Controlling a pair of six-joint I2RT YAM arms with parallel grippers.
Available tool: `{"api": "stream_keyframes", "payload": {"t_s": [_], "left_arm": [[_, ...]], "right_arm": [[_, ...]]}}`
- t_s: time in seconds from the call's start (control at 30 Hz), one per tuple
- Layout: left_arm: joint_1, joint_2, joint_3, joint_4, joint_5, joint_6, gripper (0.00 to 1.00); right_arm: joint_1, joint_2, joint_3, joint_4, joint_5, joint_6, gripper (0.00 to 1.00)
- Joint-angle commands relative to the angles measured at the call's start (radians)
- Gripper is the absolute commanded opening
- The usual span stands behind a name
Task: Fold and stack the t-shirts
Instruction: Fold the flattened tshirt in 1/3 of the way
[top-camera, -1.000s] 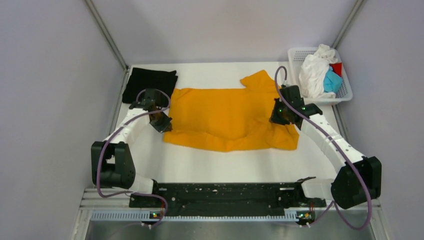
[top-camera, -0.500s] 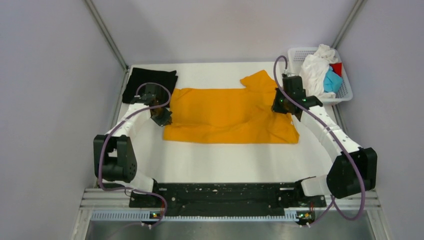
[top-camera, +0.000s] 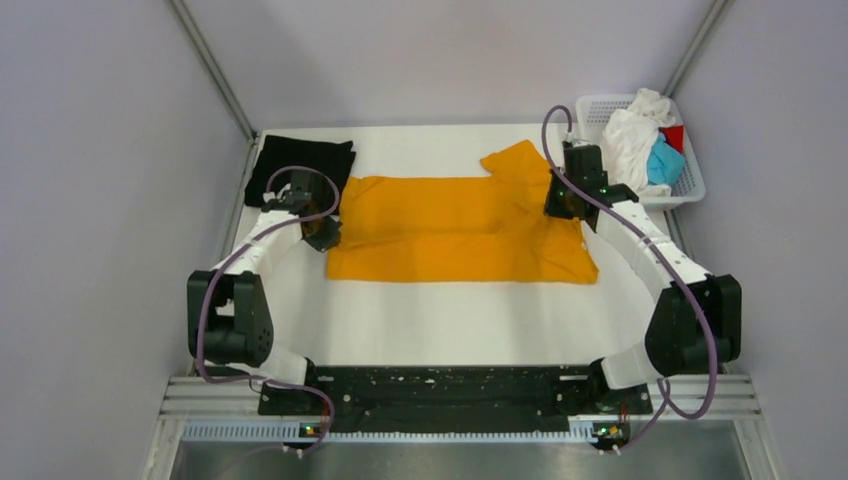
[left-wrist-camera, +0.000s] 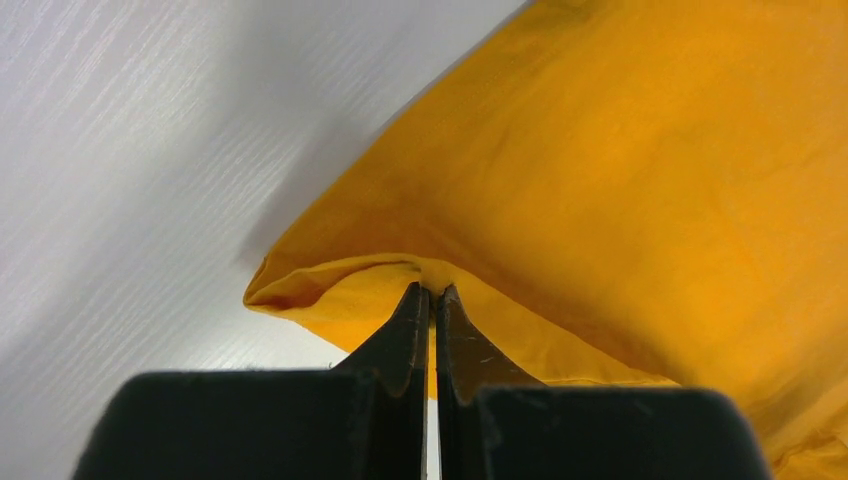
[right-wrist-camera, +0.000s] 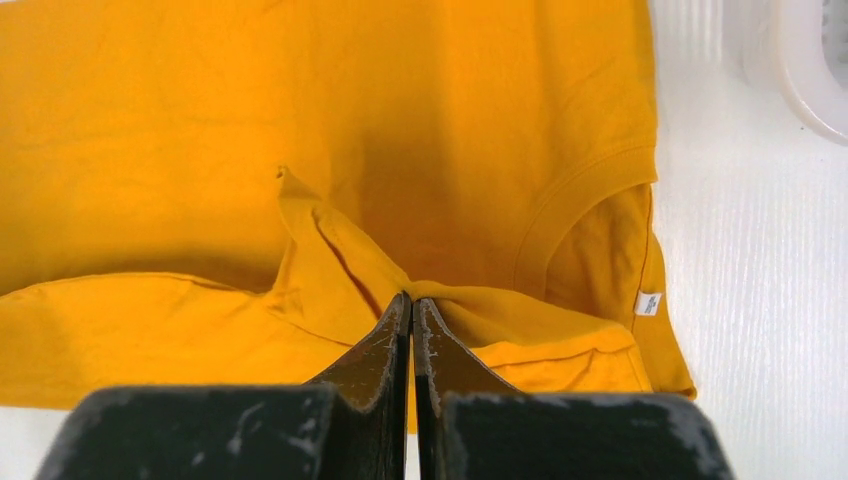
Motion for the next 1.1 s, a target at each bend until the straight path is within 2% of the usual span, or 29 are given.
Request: {"api": "stream_keyframes", "payload": {"t_s": [0.0, 0.17, 0.2, 0.23, 0.27, 0.3, 0.37, 0.47, 0.5, 0.53, 0.57, 0.6, 0.83, 0.93, 1.07], "left_arm": [[0.006, 0.035, -0.008, 0.055, -0.044, -0.026, 0.0], [0.006, 0.128, 0.049, 0.042, -0.033, -0.031, 0.01], [0.007, 0.143, 0.059, 0.041, -0.038, -0.032, 0.1], [0.006, 0.153, 0.07, 0.037, -0.042, -0.032, 0.19], [0.006, 0.159, 0.084, 0.035, -0.05, -0.031, 0.35], [0.006, 0.164, 0.103, 0.023, -0.055, -0.028, 0.49], [0.006, 0.167, 0.146, -0.013, -0.075, -0.023, 0.69], [0.004, 0.13, 0.182, -0.044, -0.108, -0.007, 0.83], [0.003, 0.113, 0.185, -0.057, -0.122, -0.001, 0.93], [-0.001, 0.095, 0.19, -0.069, -0.128, 0.007, 0.98], [-0.007, 0.081, 0.195, -0.083, -0.134, 0.015, 0.99], [-0.014, 0.071, 0.2, -0.093, -0.138, 0.022, 0.99], [-0.107, 0.094, 0.164, -0.099, -0.08, 0.06, 0.99], [-0.147, 0.126, 0.145, -0.07, -0.039, 0.065, 0.99], [-0.158, 0.176, 0.137, -0.042, -0.017, 0.07, 0.99]], "right_arm": [[-0.026, 0.038, 0.056, 0.059, 0.019, -0.028, 0.0], [-0.027, 0.128, 0.081, 0.099, 0.029, -0.044, 0.0], [-0.027, 0.164, 0.093, 0.108, 0.044, -0.043, 0.01], [-0.027, 0.196, 0.107, 0.111, 0.064, -0.041, 0.08], [-0.029, 0.227, 0.127, 0.108, 0.093, -0.035, 0.15], [-0.03, 0.257, 0.152, 0.106, 0.121, -0.028, 0.24], [-0.033, 0.305, 0.203, 0.091, 0.182, -0.006, 0.47], [-0.033, 0.308, 0.259, 0.049, 0.235, 0.035, 0.62], [-0.032, 0.29, 0.249, 0.049, 0.239, 0.041, 0.64], [-0.033, 0.264, 0.233, 0.052, 0.239, 0.049, 0.76], [-0.033, 0.235, 0.207, 0.059, 0.222, 0.053, 0.81], [-0.033, 0.206, 0.175, 0.067, 0.187, 0.055, 0.96], [-0.003, 0.04, -0.112, 0.192, -0.264, 0.029, 0.99], [0.007, 0.059, -0.15, 0.212, -0.291, 0.0, 0.99], [0.008, 0.165, -0.083, 0.264, -0.15, 0.002, 0.99]]}}
